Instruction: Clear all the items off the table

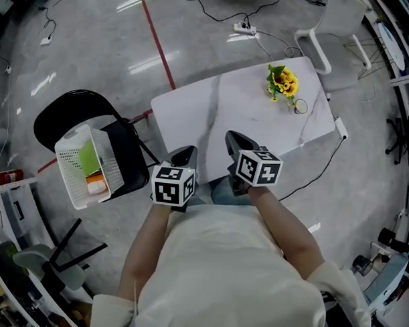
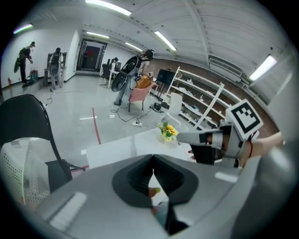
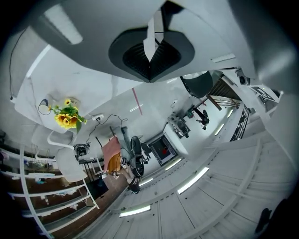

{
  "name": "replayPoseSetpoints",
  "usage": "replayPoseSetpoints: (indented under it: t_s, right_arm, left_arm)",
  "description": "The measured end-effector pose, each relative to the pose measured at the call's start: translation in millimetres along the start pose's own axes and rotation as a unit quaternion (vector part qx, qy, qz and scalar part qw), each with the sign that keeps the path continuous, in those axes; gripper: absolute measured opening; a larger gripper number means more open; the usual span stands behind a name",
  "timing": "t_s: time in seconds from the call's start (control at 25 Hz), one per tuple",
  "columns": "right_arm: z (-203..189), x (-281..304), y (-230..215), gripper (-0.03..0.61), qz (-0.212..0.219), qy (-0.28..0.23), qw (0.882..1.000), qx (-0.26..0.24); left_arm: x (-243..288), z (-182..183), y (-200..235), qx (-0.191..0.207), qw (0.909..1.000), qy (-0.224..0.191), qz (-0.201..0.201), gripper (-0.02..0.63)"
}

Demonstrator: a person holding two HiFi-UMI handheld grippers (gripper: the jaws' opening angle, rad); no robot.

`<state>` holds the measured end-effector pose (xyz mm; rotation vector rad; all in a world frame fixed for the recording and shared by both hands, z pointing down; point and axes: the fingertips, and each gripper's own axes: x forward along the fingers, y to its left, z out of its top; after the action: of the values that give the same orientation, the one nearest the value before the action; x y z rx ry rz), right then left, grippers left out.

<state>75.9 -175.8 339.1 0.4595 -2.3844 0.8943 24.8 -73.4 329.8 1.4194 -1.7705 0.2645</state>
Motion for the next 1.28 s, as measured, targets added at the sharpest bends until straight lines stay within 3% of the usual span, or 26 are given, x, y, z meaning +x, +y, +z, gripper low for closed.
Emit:
replayPoseSetpoints:
  t_s: [0.48, 0.88, 1.28]
  right_arm:
    - [22.9, -28.5, -125.7, -0.002, -0.067, -0.002, 0.998, 0.018]
    - [28.8, -21.6, -204.2, 0.003, -0.099, -0.004, 0.995, 0.011]
    - [21.2, 16.0, -270.5, 0.119, -0.133, -0.013, 0.990, -0.034]
  left_arm:
    - [67.3, 14.8, -63.6, 0.012, 0.9998, 0.015, -0.004, 0.009]
    - [116.3, 4.5, -85.2, 0.001, 0.9992, 0.040, 0.000, 0.009]
    - [155.3, -11.3, -84.0, -0.007, 0.9976, 0.068, 0.000, 0.009]
